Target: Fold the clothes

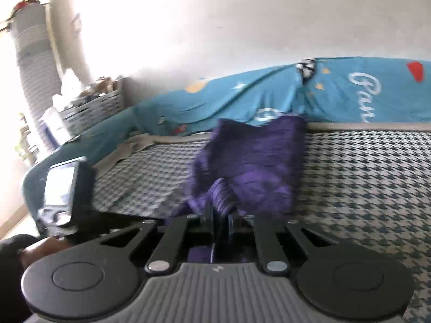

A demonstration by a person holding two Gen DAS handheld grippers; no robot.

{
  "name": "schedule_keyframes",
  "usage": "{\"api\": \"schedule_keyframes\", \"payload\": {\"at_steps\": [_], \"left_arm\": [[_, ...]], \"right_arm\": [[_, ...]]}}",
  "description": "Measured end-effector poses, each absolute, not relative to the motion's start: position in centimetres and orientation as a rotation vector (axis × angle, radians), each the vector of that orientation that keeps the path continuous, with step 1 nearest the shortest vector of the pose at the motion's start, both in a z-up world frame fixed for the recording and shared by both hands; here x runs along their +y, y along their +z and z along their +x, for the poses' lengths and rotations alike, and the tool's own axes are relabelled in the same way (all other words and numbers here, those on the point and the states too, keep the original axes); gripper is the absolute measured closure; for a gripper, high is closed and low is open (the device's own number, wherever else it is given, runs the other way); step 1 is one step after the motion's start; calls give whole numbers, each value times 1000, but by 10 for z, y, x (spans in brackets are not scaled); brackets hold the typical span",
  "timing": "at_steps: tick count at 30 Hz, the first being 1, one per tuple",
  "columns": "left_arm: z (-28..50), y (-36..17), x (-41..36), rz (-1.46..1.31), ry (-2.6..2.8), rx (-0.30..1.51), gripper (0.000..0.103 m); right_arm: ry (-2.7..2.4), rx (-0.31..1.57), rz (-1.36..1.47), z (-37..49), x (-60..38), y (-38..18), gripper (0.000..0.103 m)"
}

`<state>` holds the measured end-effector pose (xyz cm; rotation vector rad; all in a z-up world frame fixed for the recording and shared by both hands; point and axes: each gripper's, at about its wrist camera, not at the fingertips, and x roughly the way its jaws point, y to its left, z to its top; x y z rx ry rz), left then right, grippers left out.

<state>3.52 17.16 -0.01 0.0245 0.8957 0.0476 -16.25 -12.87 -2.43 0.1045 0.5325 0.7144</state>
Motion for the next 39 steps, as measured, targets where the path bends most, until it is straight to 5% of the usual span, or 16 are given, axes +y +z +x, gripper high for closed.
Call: {"api": "schedule_keyframes", "payload": {"at_steps": [14, 39], "left_arm": [[17, 10, 195, -87, 5, 879, 0], [4, 41, 270, -300, 99, 783, 0]], "right_arm": [[923, 517, -8, -214, -79, -8, 91], [1079, 688, -176, -222, 10, -78, 89]]}}
